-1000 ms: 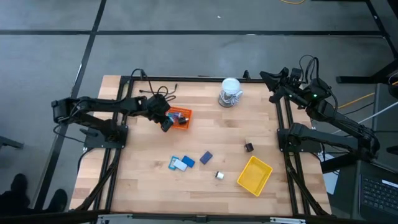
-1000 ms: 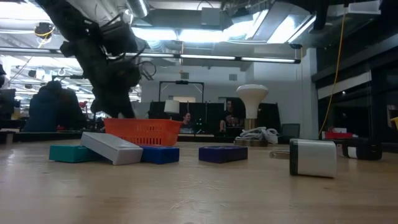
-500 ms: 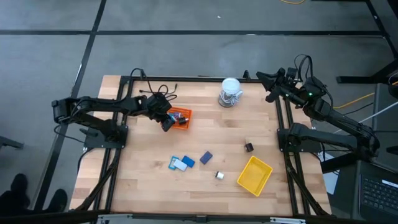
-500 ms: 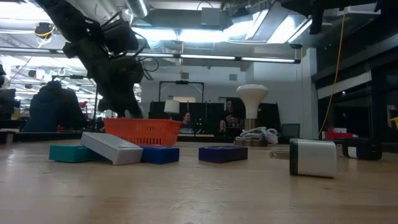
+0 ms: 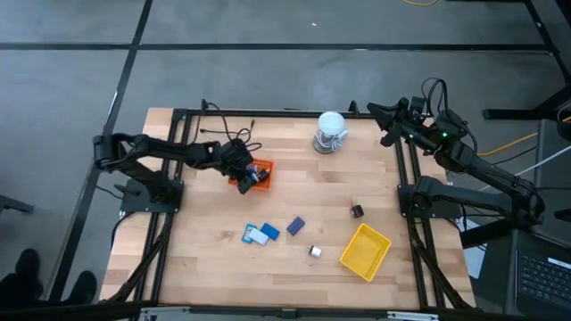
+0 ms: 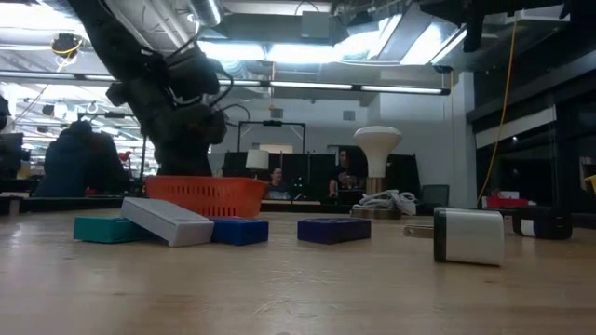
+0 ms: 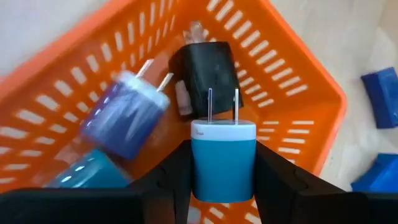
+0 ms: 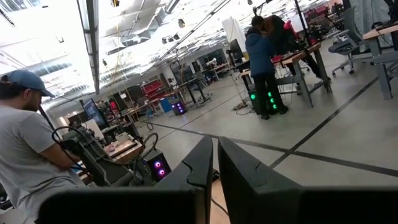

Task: Pick & Place Office items
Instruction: Put the blue charger adapter into the orange basket, then put the white charger adapter into the orange basket

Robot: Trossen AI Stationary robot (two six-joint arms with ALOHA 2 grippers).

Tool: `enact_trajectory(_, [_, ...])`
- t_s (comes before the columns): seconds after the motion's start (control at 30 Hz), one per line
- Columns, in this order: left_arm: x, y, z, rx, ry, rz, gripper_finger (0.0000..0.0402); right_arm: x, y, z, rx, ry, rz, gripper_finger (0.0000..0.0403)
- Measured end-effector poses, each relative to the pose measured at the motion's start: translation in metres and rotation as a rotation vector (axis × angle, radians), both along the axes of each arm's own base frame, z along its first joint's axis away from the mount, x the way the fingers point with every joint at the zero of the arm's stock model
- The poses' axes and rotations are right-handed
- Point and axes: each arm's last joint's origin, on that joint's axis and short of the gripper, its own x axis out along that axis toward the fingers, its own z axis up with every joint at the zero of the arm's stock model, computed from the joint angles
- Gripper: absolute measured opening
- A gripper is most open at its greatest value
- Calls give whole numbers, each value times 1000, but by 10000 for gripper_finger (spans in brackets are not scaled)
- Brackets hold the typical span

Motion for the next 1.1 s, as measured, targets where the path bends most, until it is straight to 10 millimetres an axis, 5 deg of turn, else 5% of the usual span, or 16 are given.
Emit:
enact_trajectory(0.17, [3, -1, 1, -4, -10, -28, 186, 0, 0, 0, 8, -4, 1, 31])
enact_trajectory(0.33, [16, 3, 22, 38, -80, -62, 259, 0, 0, 0, 9, -5, 2, 31])
enact_trajectory(0.63, [49, 16, 92, 229, -189, -187, 272, 0, 0, 0, 5, -3, 1, 31])
enact_trajectory(0.8, [87, 24, 117, 309, -206, -253, 272, 0, 0, 1, -2, -6, 0, 31])
enact_trajectory(1.1, [179, 10, 101, 401, -123, -580, 265, -3, 2, 11, -70, -97, -3, 31])
